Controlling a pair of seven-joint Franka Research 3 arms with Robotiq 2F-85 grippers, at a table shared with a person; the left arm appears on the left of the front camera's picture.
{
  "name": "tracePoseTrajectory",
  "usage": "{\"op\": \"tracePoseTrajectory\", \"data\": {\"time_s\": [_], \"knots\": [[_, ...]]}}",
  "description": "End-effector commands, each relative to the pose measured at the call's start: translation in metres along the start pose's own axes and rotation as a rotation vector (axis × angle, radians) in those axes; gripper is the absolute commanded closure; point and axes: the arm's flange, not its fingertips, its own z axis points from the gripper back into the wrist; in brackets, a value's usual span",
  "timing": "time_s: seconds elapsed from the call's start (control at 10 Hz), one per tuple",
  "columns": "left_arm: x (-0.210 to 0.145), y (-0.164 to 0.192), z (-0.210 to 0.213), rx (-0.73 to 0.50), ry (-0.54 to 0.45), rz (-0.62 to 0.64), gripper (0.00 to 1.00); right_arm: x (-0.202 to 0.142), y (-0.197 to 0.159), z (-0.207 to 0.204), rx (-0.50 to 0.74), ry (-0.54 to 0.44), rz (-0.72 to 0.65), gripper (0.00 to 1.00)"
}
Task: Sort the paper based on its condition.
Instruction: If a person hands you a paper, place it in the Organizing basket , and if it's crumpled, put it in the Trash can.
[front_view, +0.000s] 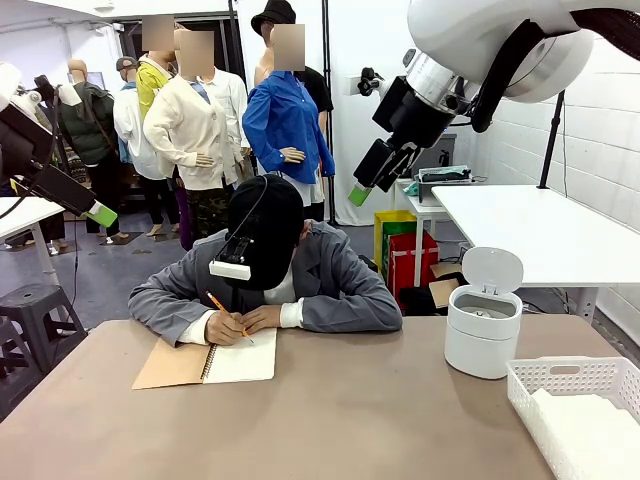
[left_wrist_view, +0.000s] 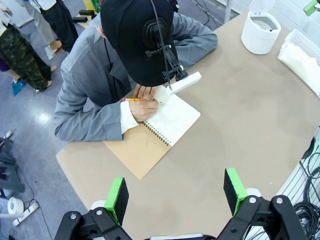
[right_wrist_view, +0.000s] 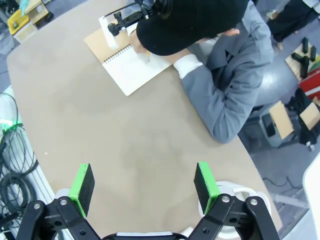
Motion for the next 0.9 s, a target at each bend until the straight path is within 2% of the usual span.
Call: {"op": "tracePoseTrajectory", "data": {"time_s": [0.0, 0.8], "knots": [[-0.0005, 0.0004, 0.0003, 0.001, 0.0, -0.003, 0.0, 0.0008, -0.0005, 0.0004, -0.005, -0.007, -0.007, 0.0], [-0.0005, 0.0004, 0.0003, 0.001, 0.0, -0.003, 0.0, 0.0008, -0.0005, 0.0004, -0.005, -0.007, -0.007, 0.0]]}}
